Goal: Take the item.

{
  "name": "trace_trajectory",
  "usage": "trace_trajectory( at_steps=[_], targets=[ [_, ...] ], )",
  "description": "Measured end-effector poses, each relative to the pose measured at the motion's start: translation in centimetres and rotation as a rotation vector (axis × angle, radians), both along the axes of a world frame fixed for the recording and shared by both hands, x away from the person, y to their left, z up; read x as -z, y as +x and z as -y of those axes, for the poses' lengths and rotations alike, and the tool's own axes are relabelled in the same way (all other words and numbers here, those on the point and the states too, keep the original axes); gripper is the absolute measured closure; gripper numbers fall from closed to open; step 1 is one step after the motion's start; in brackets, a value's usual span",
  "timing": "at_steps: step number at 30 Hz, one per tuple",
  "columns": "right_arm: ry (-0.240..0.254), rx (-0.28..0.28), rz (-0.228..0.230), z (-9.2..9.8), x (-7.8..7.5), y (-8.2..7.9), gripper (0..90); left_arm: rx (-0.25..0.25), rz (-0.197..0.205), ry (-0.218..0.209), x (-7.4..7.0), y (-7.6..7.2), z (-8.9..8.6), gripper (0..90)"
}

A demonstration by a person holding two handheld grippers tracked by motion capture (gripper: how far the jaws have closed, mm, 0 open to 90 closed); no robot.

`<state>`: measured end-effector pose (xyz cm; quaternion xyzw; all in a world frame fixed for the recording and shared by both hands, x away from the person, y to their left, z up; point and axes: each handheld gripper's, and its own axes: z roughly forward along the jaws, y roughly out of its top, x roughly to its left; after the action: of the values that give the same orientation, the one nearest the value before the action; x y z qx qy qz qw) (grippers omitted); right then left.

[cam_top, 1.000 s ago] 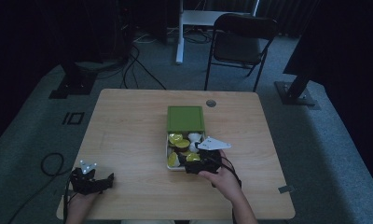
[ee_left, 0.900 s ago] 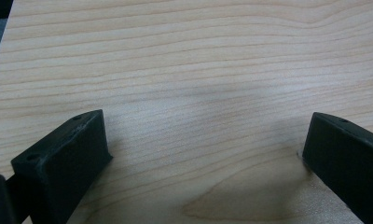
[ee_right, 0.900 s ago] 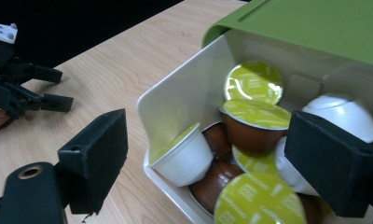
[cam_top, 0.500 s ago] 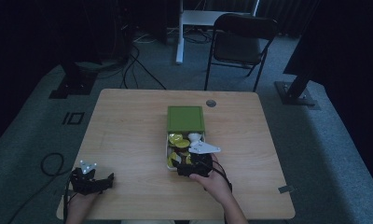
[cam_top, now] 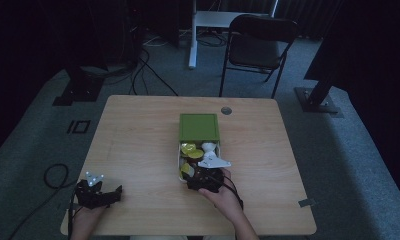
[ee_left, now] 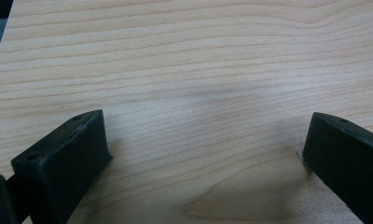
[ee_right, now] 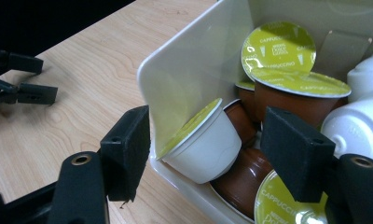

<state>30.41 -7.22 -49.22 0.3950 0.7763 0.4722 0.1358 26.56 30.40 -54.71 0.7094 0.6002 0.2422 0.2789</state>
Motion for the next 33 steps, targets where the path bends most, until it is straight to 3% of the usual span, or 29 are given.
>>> trace_trajectory(
  at_steps=[14, 20, 25, 33],
  targets=[
    [-0.002, 0.030, -0.035, -0.8, 1.2, 0.2, 40.5, 0.000, 0.000, 0.000, 0.0, 0.0, 0.0, 0.3],
    [-0.047, 0.025, -0.012, -1.4, 1.4, 0.4, 44.2, 0.000, 0.000, 0.000, 0.0, 0.0, 0.0, 0.3],
    [-0.026, 0.037, -0.022, -1.2, 1.5, 0.6, 49.3, 0.000, 0.000, 0.000, 0.0, 0.0, 0.0, 0.3],
    [-0.039, 0.027, 0.005, -0.9, 1.3, 0.7, 54.5, 0.000, 0.000, 0.000, 0.0, 0.0, 0.0, 0.3]
  ],
)
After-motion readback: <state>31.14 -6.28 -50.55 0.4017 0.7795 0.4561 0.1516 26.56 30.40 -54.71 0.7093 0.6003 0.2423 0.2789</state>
